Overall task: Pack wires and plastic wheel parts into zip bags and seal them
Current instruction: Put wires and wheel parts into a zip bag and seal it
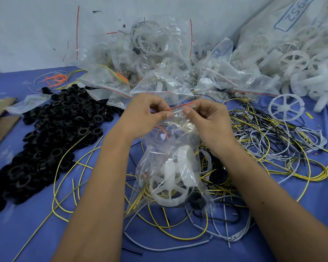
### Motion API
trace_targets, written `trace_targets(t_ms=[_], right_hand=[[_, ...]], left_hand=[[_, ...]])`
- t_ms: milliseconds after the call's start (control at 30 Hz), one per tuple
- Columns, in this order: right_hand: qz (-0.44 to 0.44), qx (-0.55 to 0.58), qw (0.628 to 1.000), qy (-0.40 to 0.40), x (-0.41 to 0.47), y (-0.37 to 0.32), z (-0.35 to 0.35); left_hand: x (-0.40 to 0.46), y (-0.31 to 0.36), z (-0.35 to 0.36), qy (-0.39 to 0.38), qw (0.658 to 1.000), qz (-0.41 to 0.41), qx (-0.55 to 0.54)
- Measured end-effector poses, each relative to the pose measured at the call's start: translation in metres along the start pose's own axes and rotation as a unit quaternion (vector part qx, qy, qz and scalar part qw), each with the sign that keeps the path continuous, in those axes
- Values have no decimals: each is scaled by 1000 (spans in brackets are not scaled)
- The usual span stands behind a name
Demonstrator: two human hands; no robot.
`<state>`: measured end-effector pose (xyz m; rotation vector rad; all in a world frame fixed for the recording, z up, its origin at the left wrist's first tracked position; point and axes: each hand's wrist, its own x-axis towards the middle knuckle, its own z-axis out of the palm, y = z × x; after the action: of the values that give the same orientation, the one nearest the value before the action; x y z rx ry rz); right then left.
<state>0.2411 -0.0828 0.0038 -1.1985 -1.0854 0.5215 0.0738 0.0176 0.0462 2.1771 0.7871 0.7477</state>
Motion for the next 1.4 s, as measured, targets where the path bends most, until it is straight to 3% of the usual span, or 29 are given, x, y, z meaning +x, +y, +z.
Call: trace_targets(t_ms=[300, 667, 1400], right_hand=[[21, 17, 1000, -14, -2, 3, 2], [43, 46, 998, 22, -4, 5, 3], [47, 49, 997, 49, -3, 7, -2]], left_hand=[[-2, -1, -4, -16, 1000, -2, 4], [-9, -16, -13, 19, 999, -32, -1], [-22, -42, -34, 72, 989, -47, -121]])
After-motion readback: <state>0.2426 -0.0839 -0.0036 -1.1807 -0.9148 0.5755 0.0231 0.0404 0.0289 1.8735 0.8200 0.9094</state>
